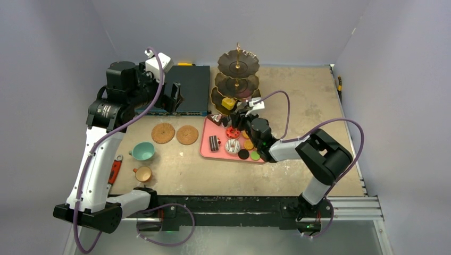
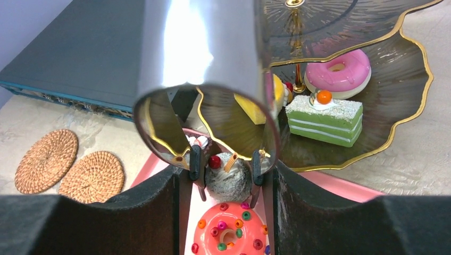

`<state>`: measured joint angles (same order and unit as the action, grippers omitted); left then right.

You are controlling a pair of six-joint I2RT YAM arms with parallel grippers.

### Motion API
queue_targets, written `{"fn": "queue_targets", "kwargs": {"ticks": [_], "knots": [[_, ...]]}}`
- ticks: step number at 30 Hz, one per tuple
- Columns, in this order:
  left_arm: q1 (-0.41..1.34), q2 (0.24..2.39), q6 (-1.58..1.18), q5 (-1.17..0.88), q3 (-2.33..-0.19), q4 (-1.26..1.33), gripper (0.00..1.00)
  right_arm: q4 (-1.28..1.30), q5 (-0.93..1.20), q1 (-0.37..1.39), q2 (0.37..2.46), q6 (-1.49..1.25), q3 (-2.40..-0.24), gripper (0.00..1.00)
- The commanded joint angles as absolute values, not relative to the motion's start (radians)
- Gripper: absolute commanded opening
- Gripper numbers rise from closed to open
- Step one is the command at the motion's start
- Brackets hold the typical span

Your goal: Serve the afternoon tea

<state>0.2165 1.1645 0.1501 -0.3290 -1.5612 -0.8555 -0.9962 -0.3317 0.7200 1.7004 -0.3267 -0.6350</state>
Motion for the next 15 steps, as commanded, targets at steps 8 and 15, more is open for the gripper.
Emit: {"fn": "queue_targets", "kwargs": {"ticks": [8,15], "knots": [[0.212,1.154,0.151,-0.341,-1.601,-0.852,0.99,-0.967,-0.35,0.732,1.452,-0.313,-0.588,0.32],[0.213,1.152,0.149,-0.347,-1.599,-0.851,0.99,-0.86,-0.351,0.724,1.301,-0.324,-0.598,0.32]]}}
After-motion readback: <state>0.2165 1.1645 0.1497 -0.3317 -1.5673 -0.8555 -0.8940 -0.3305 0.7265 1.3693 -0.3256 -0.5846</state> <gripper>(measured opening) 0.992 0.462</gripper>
